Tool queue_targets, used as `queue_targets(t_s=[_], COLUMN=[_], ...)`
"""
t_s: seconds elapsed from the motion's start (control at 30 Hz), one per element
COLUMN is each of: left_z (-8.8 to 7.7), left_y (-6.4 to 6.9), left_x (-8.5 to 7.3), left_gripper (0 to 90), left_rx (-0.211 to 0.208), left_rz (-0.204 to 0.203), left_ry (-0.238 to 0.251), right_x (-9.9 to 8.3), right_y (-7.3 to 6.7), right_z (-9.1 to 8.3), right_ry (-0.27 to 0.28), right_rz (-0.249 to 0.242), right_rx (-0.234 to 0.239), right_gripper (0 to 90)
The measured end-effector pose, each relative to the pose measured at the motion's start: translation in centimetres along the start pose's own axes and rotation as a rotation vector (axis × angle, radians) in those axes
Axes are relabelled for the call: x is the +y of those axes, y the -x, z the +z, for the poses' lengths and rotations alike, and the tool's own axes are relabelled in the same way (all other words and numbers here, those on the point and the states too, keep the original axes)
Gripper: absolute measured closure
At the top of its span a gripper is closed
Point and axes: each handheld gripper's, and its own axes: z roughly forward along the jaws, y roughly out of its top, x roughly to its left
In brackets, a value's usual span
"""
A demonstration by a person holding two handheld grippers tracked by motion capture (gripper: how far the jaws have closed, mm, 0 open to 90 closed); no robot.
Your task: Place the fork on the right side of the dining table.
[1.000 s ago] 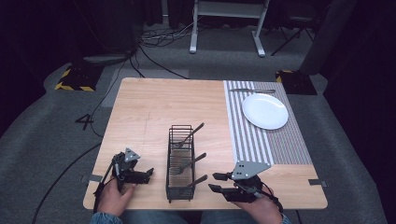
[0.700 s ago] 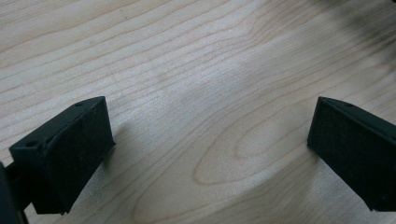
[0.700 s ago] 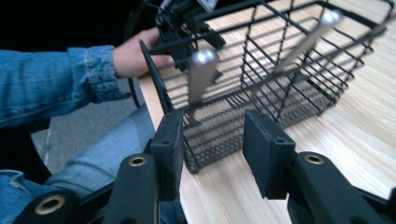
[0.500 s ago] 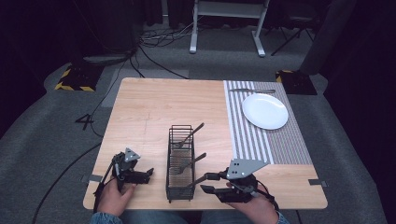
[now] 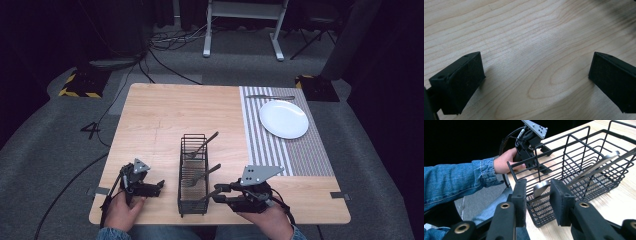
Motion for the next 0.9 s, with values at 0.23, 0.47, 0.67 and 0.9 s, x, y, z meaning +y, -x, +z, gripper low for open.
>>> queue_targets(t_s=[0.23,0.47,0.67,0.9], left_z=[0.0,0.0,0.0,0.0], left_y=[0.0,0.0,0.0,0.0], left_x=[0.0,0.0,0.0,0.0], left_gripper=[0.2,0.2,0.2,0.2], left_rx=[0.000,0.001,0.000,0.001], left_rz=[0.000,0.001,0.001,0.001], left_ry=[0.000,0.000,0.000,0.000], right_x=[0.3,0.4,0.9,1.5], right_y=[-0.3,-0.4,-1.3,-1.6], right_z=[0.4,0.3,-0.1,-0.8], right_ry=[-0.006,-0.010,0.027,0.070], right_rz=[-0.019,-0.029,-0.076,-0.088], right_rx=[-0.022,-0.030,-0.061,-0.081], right_gripper=[75.5,78.1,79.1,80.3])
